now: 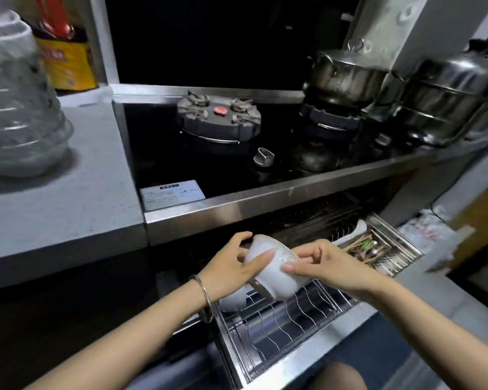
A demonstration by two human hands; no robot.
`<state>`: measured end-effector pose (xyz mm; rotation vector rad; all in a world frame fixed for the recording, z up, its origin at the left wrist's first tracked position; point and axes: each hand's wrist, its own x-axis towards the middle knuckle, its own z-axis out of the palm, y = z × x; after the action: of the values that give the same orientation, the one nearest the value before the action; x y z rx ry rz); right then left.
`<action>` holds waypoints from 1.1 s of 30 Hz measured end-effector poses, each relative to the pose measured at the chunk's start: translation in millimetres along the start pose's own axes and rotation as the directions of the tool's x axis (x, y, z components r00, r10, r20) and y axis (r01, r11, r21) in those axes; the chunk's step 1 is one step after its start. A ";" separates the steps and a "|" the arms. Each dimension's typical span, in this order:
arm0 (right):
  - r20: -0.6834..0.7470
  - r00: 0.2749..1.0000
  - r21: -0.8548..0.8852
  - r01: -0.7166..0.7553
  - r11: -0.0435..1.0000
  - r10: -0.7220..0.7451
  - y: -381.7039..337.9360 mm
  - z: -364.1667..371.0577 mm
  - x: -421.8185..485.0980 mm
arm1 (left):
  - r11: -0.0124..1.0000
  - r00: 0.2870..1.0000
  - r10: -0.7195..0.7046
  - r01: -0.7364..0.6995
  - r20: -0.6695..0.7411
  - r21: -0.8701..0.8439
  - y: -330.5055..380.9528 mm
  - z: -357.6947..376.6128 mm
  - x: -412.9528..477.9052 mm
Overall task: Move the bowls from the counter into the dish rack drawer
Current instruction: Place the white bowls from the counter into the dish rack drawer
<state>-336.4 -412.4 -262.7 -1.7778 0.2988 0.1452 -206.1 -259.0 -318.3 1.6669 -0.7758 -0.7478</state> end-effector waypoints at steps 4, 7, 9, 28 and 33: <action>-0.058 0.991 0.054 -0.117 0.992 0.120 41.5 0.3 21.0 | 0.999 1.000 -0.019 0.018 0.016 0.031 -52.8 12.3 2.6; -0.125 0.961 0.106 -0.233 0.967 0.245 69.2 -1.4 37.3 | 0.940 0.998 -0.011 -0.008 0.055 0.340 -93.9 9.1 2.0; -0.156 0.938 0.111 -0.293 0.950 0.308 87.1 -3.4 50.2 | 0.857 0.997 0.030 -0.066 0.077 0.512 -118.8 6.6 4.9; -0.190 0.813 0.444 -0.430 0.786 0.551 159.1 1.5 164.4 | 0.567 0.994 0.100 -0.093 0.044 0.818 -190.4 3.4 21.9; -0.165 0.811 0.437 -0.449 0.779 0.561 169.2 12.0 169.9 | 0.556 0.994 0.099 -0.093 0.045 0.826 -188.5 4.4 21.2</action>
<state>-220.0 -455.7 -468.2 -1.2863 0.9663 0.2003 -175.5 -243.1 -504.9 2.4402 -1.3425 -0.2637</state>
